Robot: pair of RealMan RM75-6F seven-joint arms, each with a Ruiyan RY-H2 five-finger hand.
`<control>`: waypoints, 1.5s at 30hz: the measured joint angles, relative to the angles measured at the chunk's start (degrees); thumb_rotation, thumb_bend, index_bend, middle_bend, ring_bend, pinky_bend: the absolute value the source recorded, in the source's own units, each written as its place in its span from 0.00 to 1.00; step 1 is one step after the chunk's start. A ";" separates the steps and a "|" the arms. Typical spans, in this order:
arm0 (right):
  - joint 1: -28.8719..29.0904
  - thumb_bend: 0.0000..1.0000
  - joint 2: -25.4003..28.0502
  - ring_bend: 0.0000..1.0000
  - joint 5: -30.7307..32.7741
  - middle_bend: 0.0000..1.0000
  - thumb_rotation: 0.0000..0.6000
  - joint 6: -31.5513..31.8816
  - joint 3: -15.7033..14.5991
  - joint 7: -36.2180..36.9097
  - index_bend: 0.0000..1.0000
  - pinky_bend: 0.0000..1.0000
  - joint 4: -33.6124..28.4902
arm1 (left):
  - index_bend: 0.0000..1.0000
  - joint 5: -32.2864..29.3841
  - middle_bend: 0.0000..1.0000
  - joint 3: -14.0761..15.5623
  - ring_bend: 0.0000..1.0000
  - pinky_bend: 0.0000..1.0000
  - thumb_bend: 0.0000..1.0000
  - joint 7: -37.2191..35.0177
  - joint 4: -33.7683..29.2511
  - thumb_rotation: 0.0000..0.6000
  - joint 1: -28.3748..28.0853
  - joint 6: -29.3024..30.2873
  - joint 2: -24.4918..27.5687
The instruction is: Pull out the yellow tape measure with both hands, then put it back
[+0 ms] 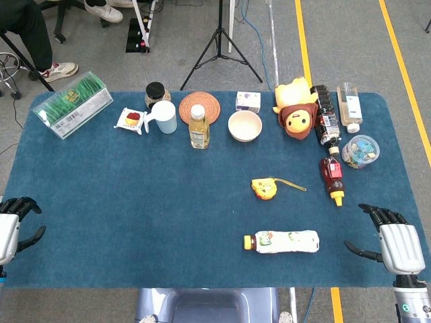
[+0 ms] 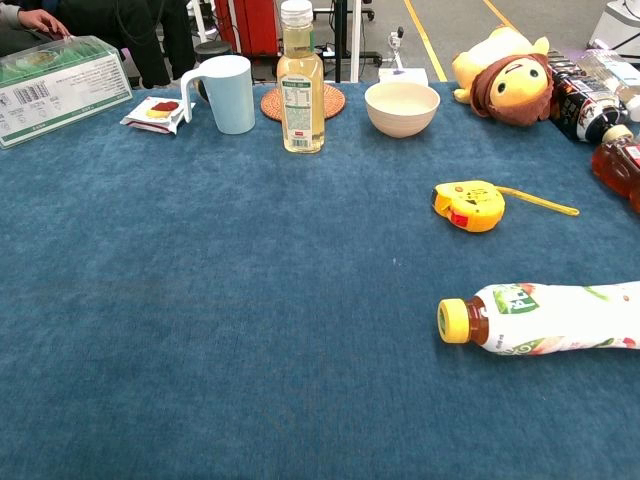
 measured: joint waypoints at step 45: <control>8.81 0.04 1.35 0.40 -1.56 0.37 0.64 -7.38 4.71 4.85 0.24 0.41 -3.22 | 0.45 -2.51 0.37 -0.73 0.30 0.33 0.20 2.28 -5.46 1.00 -2.30 -4.71 3.74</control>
